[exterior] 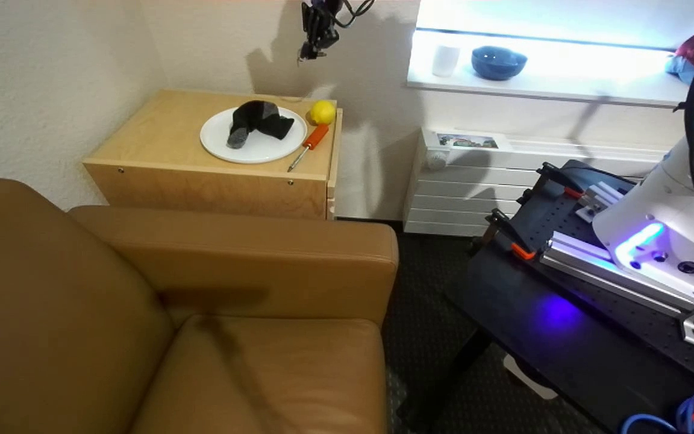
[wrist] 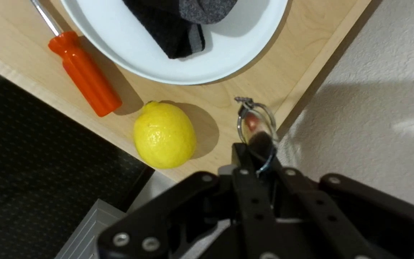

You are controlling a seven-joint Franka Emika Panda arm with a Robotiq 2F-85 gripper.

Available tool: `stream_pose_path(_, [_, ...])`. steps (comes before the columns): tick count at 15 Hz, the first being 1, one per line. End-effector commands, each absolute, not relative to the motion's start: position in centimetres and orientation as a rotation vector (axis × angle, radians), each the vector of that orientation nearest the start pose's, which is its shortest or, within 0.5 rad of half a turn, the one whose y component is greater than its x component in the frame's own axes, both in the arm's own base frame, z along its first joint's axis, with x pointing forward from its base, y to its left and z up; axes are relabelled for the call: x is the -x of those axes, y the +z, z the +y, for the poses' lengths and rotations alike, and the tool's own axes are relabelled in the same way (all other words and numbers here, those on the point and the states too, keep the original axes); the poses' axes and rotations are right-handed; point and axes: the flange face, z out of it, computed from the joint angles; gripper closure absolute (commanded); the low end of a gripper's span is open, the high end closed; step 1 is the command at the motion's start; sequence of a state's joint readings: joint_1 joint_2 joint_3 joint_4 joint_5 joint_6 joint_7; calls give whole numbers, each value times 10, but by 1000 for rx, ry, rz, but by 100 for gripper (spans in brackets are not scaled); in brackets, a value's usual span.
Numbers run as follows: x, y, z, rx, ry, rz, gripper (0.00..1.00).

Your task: Pick up the keys from the black bowl and place it on the cabinet to the left.

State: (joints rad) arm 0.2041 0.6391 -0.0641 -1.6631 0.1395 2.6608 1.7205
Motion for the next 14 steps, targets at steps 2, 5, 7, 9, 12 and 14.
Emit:
stream_pose_path(2, [-745,250,98,1653,-209,2220,97])
stream_pose_path(5, [-755,227,96,1589,-247,2286,97])
stream_pose_path(7, [-747,230,94,1607,-225,2279,97])
stream_pose_path(9, [-748,221,93,1606,-224,2287,89])
stream_pose_path(12, [-750,209,88,1617,-243,2304,97])
stream_pose_path(14, [-754,193,85,1641,-279,2294,97])
